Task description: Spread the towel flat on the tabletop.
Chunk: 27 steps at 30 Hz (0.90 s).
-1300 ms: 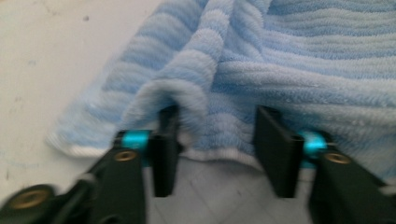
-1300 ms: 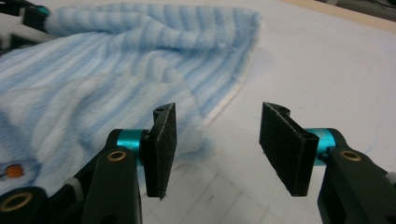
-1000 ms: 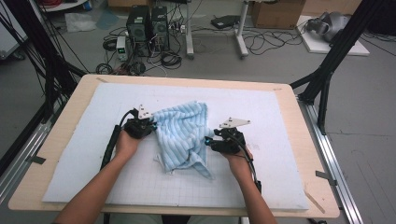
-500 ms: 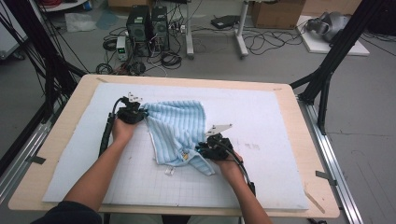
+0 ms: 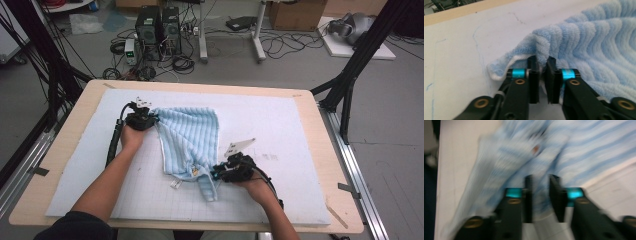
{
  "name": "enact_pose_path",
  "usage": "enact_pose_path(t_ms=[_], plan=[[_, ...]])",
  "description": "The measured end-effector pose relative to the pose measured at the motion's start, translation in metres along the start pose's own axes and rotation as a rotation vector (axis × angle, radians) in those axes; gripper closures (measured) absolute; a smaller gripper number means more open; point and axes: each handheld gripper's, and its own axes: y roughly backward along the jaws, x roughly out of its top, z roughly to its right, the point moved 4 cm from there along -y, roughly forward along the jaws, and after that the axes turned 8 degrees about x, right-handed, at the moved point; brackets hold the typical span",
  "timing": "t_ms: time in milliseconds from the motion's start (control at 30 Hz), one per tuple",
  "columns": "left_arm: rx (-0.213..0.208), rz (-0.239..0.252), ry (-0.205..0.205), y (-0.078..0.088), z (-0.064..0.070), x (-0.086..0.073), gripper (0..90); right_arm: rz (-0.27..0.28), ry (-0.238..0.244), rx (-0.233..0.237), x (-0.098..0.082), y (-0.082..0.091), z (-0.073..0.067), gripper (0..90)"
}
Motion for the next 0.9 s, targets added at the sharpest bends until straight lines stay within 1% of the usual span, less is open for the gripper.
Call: enact_pose_path(t_ms=[33, 67, 100, 133, 167, 200, 267, 300, 333, 367, 433, 467, 500, 533, 600, 633, 700, 733, 767, 833, 867, 900], plan=[[0.000, 0.005, 0.014, 0.000, -0.001, 0.000, 72.2, 0.079, -0.035, -0.023, 0.005, 0.008, 0.007, 57.5], [-0.008, 0.009, 0.028, 0.001, -0.001, 0.001, 64.9, 0.137, -0.047, -0.067, 0.010, 0.014, 0.015, 54.9], [-0.013, 0.009, 0.029, 0.002, -0.001, 0.001, 61.1, 0.180, -0.065, -0.106, 0.014, 0.019, 0.022, 52.6], [-0.026, 0.020, 0.037, 0.004, -0.002, 0.002, 57.7, 0.203, -0.076, -0.141, 0.017, 0.021, 0.028, 50.3], [-0.031, 0.023, 0.039, 0.005, -0.002, 0.003, 54.2, 0.221, -0.103, -0.198, 0.021, 0.023, 0.038, 49.3], [-0.035, 0.028, 0.043, 0.007, -0.002, 0.004, 52.4, 0.220, -0.113, -0.222, 0.024, 0.023, 0.045, 46.9], [-0.045, 0.028, 0.062, 0.010, -0.002, 0.006, 45.8, 0.208, -0.131, -0.299, 0.031, 0.015, 0.061, 43.1], [-0.051, 0.026, 0.070, 0.012, -0.002, 0.006, 43.1, 0.195, -0.139, -0.313, 0.034, 0.010, 0.067, 40.9], [-0.069, 0.025, 0.073, 0.014, 0.000, 0.006, 40.9, 0.177, -0.148, -0.326, 0.037, 0.004, 0.073, 37.7], [-0.086, 0.028, 0.070, 0.016, 0.002, 0.005, 40.8, 0.163, -0.147, -0.346, 0.040, -0.002, 0.078, 37.6], [-0.117, 0.025, 0.048, 0.023, 0.006, 0.004, 40.5, 0.134, -0.141, -0.378, 0.045, -0.011, 0.084, 37.1], [-0.139, 0.025, 0.040, 0.026, 0.008, 0.004, 39.4, 0.119, -0.140, -0.386, 0.046, -0.014, 0.087, 37.3], [-0.146, 0.041, 0.034, 0.030, 0.009, 0.002, 39.0, 0.119, -0.139, -0.394, 0.047, -0.018, 0.089, 38.6], [-0.155, 0.048, 0.029, 0.033, 0.011, 0.001, 39.2, 0.108, -0.144, -0.392, 0.047, -0.021, 0.091, 39.7], [-0.175, 0.042, 0.024, 0.037, 0.012, -0.004, 39.3, 0.070, -0.128, -0.401, 0.045, -0.026, 0.093, 43.4], [-0.194, 0.038, 0.024, 0.039, 0.013, -0.007, 39.2, 0.058, -0.126, -0.407, 0.044, -0.028, 0.093, 43.9], [-0.224, 0.020, 0.010, 0.042, 0.018, -0.012, 39.2, 0.065, -0.140, -0.425, 0.045, -0.028, 0.094, 46.0], [-0.250, 0.022, 0.010, 0.043, 0.021, -0.013, 38.7, 0.065, -0.138, -0.437, 0.045, -0.029, 0.094, 46.0], [-0.271, 0.022, 0.012, 0.044, 0.024, -0.014, 36.3, 0.061, -0.131, -0.441, 0.046, -0.030, 0.093, 46.4], [-0.306, 0.016, -0.006, 0.044, 0.034, -0.016, 31.6, 0.063, -0.132, -0.442, 0.046, -0.030, 0.094, 48.6], [-0.304, 0.003, -0.026, 0.043, 0.038, -0.017, 31.6, 0.069, -0.140, -0.436, 0.046, -0.030, 0.094, 50.6], [-0.289, -0.015, -0.056, 0.041, 0.042, -0.019, 31.6, 0.073, -0.147, -0.433, 0.046, -0.030, 0.094, 53.7]])
